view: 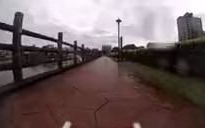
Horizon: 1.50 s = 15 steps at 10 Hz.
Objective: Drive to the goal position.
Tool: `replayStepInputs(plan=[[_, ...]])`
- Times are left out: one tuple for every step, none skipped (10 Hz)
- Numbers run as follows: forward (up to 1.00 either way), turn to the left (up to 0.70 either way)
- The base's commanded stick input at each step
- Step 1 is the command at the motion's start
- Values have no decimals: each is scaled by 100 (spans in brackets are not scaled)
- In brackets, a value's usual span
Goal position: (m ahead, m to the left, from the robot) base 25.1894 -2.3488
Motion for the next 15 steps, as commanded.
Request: replayStepInputs(plan=[[50,0],[50,0],[50,0],[50,0],[50,0],[50,0],[50,0],[50,0],[50,0],[50,0],[50,0],[50,0],[50,0],[50,0],[50,0]])
